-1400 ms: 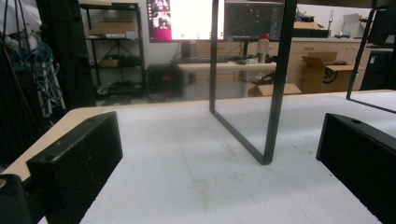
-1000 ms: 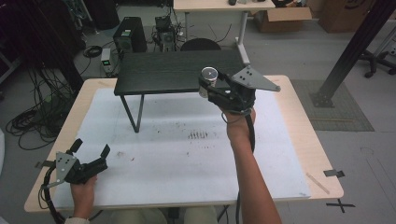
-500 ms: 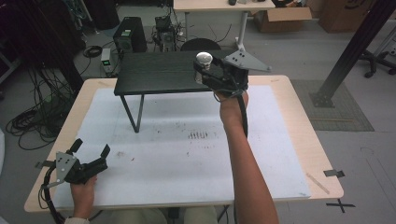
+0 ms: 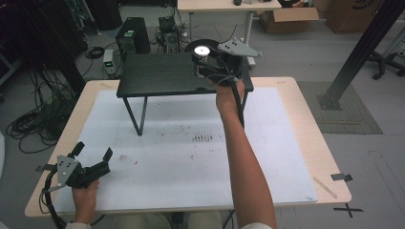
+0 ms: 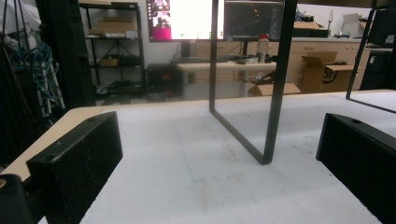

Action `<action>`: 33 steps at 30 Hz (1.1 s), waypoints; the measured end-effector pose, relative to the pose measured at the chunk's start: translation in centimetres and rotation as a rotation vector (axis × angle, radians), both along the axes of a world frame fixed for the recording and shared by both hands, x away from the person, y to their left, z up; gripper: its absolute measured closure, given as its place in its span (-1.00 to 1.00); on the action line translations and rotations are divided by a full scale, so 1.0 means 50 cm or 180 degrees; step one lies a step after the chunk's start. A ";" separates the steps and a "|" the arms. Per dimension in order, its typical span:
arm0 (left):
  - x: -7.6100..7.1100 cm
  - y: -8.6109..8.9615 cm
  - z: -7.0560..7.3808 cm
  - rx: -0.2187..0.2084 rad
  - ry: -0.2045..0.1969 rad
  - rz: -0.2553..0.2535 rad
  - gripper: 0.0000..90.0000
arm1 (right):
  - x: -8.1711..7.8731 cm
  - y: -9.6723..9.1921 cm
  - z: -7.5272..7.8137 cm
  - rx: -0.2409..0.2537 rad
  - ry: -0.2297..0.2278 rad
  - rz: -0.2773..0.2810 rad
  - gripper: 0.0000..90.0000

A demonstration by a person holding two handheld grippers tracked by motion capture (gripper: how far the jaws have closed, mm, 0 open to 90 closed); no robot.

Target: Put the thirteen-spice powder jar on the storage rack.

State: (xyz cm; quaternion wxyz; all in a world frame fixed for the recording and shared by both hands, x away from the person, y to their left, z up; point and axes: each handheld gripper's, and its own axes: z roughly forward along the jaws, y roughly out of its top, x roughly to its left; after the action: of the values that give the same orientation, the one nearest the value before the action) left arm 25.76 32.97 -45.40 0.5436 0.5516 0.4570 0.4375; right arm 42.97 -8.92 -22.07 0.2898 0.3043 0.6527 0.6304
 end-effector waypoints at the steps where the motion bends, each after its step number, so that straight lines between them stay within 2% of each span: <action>1: 0.000 0.000 0.000 0.0002 0.0001 0.0000 -0.98 | 0.007 0.003 0.000 0.0000 0.0024 -0.0010 0.09; 2: 0.000 0.000 0.000 0.0005 0.0001 -0.0001 -0.98 | 0.022 0.008 0.002 -0.0008 0.0066 -0.0029 0.09; 7: 0.000 0.000 0.000 0.0007 0.0004 -0.0002 -0.98 | 0.051 0.019 -0.001 -0.0049 0.0219 -0.0081 0.09; 13: 0.000 0.000 0.000 0.0001 0.0000 -0.0003 -0.98 | 0.069 0.027 -0.011 -0.0069 0.0370 -0.0111 0.09; 14: 0.000 0.000 0.000 0.0004 0.0001 -0.0003 -0.98 | 0.075 0.028 -0.016 -0.0086 0.0447 -0.0114 0.09; 24: 0.000 0.000 0.000 -0.0001 0.0005 -0.0004 -0.98 | 0.082 0.031 -0.026 -0.0137 0.0600 -0.0068 0.08; 33: 0.000 -0.001 0.000 -0.0001 0.0004 -0.0004 -0.98 | 0.086 0.029 -0.032 -0.0121 0.0658 -0.0052 0.08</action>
State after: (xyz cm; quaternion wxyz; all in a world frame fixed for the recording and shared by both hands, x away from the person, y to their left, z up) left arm 25.78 32.94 -45.40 0.5437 0.5521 0.4571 0.4367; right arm 47.27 -7.49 -23.66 0.2318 0.3675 0.6885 0.5807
